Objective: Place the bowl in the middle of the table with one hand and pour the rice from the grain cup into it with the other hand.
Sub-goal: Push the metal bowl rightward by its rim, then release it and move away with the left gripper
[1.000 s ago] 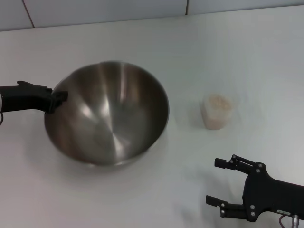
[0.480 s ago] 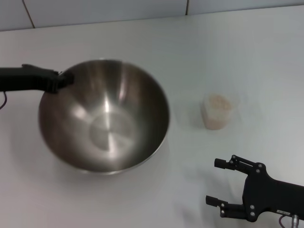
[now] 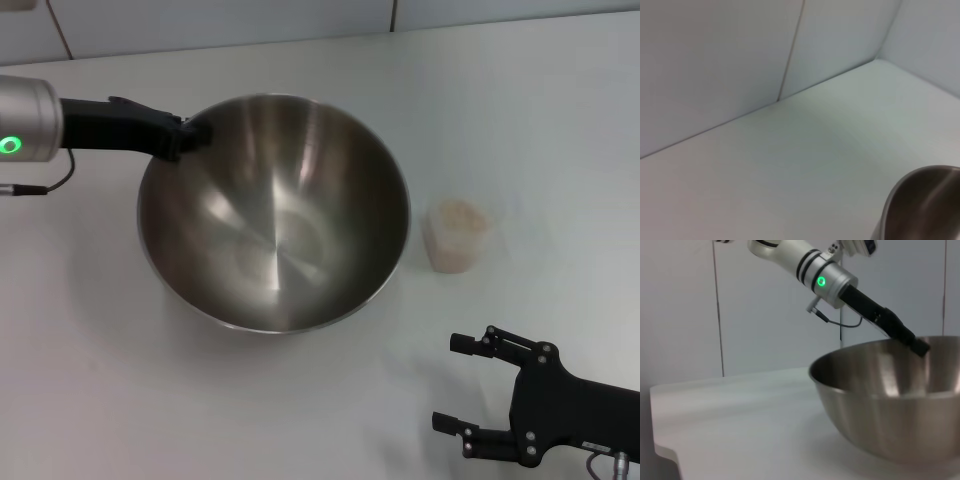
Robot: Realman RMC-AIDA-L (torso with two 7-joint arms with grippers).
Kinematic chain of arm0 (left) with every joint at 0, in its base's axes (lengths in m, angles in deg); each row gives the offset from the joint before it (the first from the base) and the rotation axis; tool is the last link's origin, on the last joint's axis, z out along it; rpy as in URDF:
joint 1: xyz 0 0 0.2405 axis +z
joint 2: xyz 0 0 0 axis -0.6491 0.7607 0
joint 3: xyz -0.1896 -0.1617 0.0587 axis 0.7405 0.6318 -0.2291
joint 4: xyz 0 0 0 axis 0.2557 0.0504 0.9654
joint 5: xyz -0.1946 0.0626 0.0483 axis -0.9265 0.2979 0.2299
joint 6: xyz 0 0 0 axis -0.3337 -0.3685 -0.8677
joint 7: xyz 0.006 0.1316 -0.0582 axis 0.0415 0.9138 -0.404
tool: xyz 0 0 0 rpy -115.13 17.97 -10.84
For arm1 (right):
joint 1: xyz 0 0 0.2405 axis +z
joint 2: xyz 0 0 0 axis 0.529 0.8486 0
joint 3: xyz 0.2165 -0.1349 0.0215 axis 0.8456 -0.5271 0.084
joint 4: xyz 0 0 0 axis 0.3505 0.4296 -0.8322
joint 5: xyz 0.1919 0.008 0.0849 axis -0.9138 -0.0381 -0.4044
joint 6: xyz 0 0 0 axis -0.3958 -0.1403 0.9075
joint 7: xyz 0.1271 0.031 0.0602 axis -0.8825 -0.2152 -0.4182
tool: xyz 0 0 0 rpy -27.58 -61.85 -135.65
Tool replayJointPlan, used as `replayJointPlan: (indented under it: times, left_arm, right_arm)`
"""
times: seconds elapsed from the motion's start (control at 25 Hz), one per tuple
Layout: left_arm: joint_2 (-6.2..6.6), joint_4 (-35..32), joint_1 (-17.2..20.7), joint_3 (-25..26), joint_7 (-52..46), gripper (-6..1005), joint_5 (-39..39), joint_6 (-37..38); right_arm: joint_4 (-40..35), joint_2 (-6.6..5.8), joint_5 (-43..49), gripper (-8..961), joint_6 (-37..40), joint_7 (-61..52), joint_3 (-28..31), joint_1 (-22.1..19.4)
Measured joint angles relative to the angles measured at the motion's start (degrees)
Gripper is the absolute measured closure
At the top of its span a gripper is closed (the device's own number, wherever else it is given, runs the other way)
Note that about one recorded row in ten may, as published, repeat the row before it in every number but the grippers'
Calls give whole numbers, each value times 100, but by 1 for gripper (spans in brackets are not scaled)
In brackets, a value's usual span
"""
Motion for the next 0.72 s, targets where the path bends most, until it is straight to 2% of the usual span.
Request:
replayJointPlan:
  times: [0.16,0.36,0.72]
  left_arm:
    - [-2,483,-200,-6,95,958,198,-392]
    - [1,533,-188,-3,125,958,200,-542]
    - [-44,497,94,2,694,937,124,-776]
  right_arm:
    - [0,0,0,127,-23,0,-10,1]
    - [0,0,0,127,-28,0,-16,13]
    - [0,0,-1,128,-30,0,-22,35]
